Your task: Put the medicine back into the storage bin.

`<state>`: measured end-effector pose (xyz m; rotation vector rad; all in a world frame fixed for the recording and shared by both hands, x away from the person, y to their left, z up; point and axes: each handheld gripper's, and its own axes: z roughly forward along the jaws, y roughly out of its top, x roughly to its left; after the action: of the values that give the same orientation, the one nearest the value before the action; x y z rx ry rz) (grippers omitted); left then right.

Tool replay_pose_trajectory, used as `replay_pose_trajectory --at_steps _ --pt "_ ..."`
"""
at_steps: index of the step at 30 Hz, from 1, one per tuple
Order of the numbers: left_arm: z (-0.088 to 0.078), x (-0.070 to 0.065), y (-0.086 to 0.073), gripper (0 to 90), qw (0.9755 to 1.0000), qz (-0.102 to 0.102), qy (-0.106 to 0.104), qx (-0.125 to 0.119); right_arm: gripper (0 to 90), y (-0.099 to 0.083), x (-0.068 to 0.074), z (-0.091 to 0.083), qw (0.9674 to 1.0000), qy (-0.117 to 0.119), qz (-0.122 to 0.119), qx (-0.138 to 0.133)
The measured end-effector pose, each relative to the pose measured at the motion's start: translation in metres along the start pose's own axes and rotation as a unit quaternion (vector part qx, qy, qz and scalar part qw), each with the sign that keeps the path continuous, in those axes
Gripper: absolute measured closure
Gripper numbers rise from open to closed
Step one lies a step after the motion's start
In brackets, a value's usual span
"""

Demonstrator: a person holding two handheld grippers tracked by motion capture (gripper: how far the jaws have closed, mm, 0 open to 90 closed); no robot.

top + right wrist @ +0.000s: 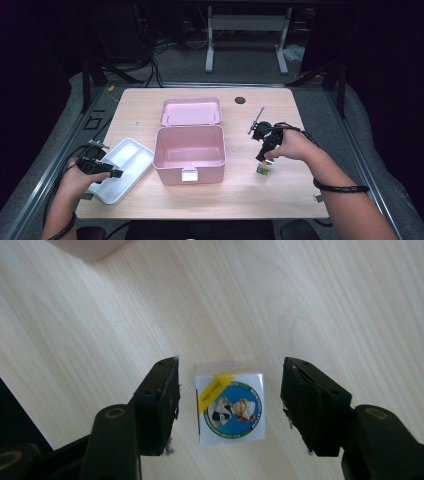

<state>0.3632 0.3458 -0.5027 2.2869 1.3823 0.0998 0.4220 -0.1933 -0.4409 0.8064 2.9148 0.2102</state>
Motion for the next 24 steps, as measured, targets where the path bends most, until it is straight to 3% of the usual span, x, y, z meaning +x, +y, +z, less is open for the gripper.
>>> replay_pose_trajectory --at_steps 6,14,24 --pt "0.002 0.001 -0.002 43.5 1.0 -0.002 -0.001 0.006 40.3 -0.009 -0.004 0.012 0.9995 0.009 0.006 0.03" --pt "0.001 0.003 -0.004 43.2 1.0 -0.002 -0.001 0.005 42.3 -0.016 -0.005 0.022 0.9987 0.027 0.014 0.04" --pt "0.0 0.004 -0.005 43.1 1.0 -0.002 -0.001 0.004 43.2 -0.015 -0.008 0.027 0.9982 0.02 0.011 0.056"
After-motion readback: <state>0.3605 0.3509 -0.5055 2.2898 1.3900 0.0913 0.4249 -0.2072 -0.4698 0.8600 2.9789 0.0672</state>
